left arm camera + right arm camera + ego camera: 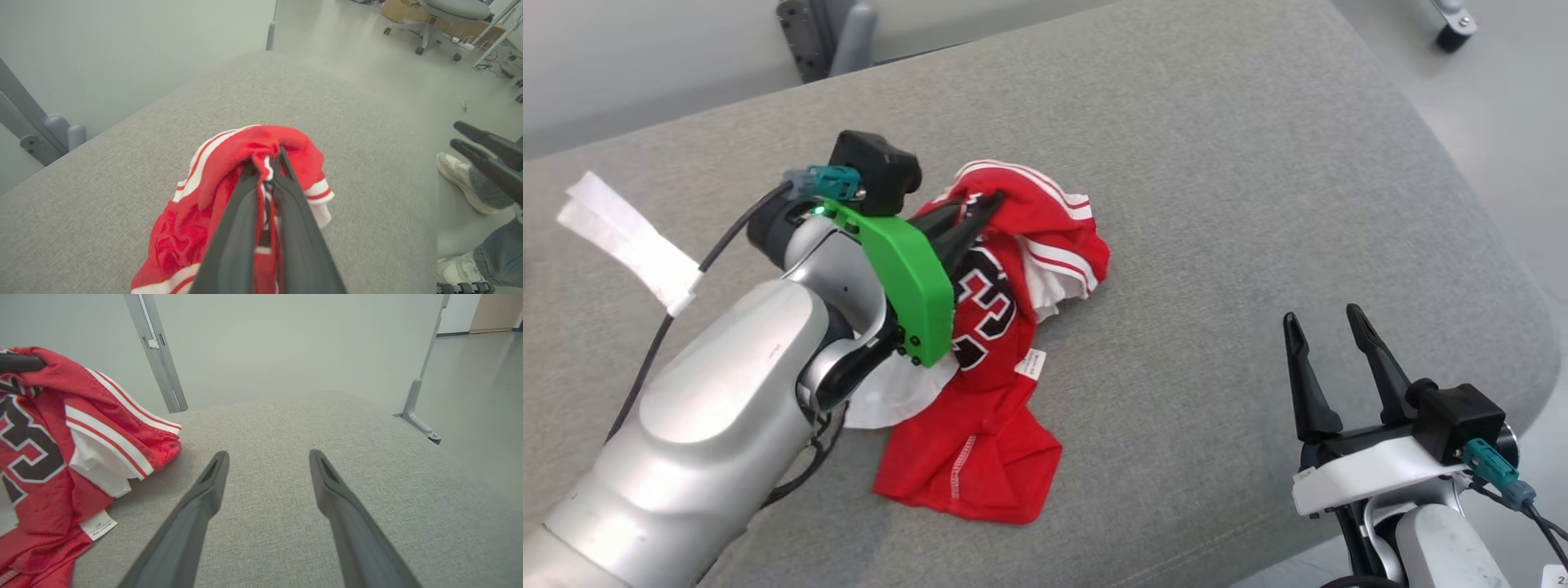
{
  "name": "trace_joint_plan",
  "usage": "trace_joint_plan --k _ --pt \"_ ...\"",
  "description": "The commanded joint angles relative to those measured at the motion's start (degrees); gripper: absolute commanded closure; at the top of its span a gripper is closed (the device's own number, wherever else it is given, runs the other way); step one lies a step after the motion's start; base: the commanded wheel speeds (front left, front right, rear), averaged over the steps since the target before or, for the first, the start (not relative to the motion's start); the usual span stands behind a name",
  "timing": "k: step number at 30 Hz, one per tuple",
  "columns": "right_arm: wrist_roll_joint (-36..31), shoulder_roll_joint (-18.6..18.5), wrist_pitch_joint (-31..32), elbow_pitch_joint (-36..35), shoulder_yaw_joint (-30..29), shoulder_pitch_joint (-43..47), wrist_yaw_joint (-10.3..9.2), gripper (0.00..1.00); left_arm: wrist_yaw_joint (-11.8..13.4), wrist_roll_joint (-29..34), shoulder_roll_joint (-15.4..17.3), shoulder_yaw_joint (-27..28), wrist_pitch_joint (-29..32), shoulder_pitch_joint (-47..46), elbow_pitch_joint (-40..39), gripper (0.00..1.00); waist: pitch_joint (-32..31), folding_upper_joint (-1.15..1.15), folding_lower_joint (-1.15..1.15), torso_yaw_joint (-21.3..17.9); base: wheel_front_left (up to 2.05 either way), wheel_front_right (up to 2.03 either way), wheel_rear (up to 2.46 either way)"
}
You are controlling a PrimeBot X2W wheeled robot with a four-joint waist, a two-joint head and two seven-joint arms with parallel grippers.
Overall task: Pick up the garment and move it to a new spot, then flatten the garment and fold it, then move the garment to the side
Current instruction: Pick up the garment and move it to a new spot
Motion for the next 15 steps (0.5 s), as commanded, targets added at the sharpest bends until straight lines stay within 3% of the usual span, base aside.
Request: trace_joint_plan --k 1,3,4,5,6,9,15 --pt "0.3 -0.1 -0.2 0.1 -0.1 -0.4 -0.08 0.0 -0.3 1.3 -0.2 -0.5 -1.3 -0.9 1.5 1.0 1.1 0.0 0.0 -1.9 0.0 0.0 0.0" --pt "0.4 -0.1 -0.2 0.1 -0.2 0.1 -0.08 0.0 -0.5 4.7 0.0 -2.3 -5.3 -2.1 6.2 0.93 1.3 0.0 0.0 -2.6 0.0 0.0 0.0" --pt "0.4 -0.1 -0.2 0.2 -0.5 0.5 -0.08 0.0 -0.4 6.7 0.2 -3.3 -7.7 -2.9 8.5 0.73 1.3 0.0 0.0 -2.8 0.0 0.0 0.0" --pt "0.5 -0.1 -0.2 0.2 -0.8 0.8 -0.08 0.0 -0.4 8.8 0.2 -4.1 -10.3 -3.6 10.7 0.27 1.4 0.0 0.0 -2.8 0.0 0.0 0.0" --pt "0.5 -0.1 -0.2 0.3 -1.0 1.2 -0.08 0.0 -0.2 10.2 -0.1 -4.5 -12.4 -3.9 13.0 0.0 1.3 0.0 0.0 -2.8 0.0 0.0 0.0" --pt "0.4 -0.1 -0.2 0.3 -2.4 2.6 -0.08 0.0 0.6 14.1 -3.0 -6.1 -18.5 -4.9 20.5 0.0 0.7 0.0 0.0 -1.7 0.0 0.0 0.0" --pt "-1.6 -0.1 -0.2 -0.5 -3.2 3.5 -0.08 0.0 3.7 12.3 -7.6 -3.3 -25.7 -2.5 24.7 0.0 -1.4 0.0 0.0 1.1 0.0 0.0 0.0"
